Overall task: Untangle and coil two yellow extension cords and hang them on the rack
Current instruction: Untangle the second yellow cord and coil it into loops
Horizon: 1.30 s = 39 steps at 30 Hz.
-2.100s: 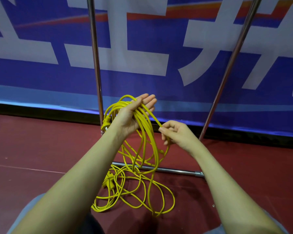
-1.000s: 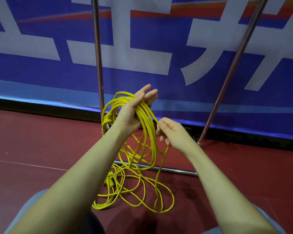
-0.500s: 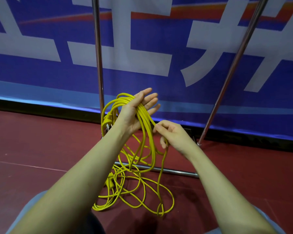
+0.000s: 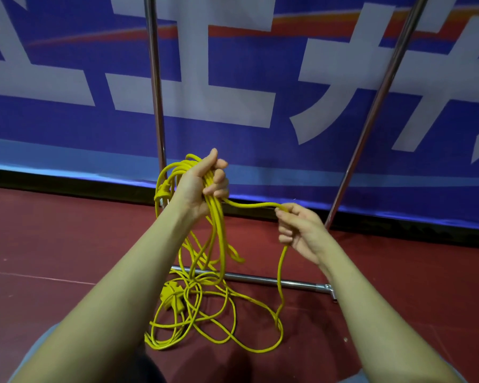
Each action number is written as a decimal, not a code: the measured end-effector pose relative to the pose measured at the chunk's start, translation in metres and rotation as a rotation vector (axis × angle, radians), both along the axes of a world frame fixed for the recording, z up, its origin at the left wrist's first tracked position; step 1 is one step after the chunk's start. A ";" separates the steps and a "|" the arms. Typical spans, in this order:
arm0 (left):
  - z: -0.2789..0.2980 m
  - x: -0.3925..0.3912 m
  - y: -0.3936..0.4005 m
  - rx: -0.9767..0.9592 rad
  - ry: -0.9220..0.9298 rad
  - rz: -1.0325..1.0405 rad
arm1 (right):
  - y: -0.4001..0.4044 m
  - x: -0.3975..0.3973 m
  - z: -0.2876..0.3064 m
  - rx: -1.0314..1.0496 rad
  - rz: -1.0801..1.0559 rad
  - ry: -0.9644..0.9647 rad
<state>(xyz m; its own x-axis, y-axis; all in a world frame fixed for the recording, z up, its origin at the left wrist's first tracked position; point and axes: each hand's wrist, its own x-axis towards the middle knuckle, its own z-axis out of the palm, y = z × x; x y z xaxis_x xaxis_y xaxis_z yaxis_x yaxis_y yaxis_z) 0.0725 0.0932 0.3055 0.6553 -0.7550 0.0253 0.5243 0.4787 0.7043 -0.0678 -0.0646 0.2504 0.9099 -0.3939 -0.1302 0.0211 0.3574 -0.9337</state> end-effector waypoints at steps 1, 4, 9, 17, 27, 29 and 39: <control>-0.002 0.000 0.001 0.041 -0.060 -0.019 | 0.000 0.000 0.006 0.053 -0.018 -0.038; -0.012 -0.005 0.001 0.161 -0.240 -0.088 | 0.001 0.002 0.023 0.121 -0.075 -0.093; -0.021 -0.015 0.000 0.246 -0.502 -0.269 | 0.004 0.002 0.052 0.291 -0.089 -0.097; -0.029 -0.030 -0.012 0.406 -0.725 -0.434 | 0.011 -0.005 0.071 0.528 -0.140 -0.215; -0.024 -0.038 -0.020 0.354 -0.719 -0.348 | 0.009 0.006 0.065 0.461 -0.162 -0.216; -0.024 -0.035 -0.023 0.316 -0.532 -0.250 | 0.006 0.009 0.054 0.254 -0.153 -0.047; -0.020 -0.010 -0.024 0.220 -0.110 0.090 | 0.018 0.000 0.034 -0.569 0.197 0.145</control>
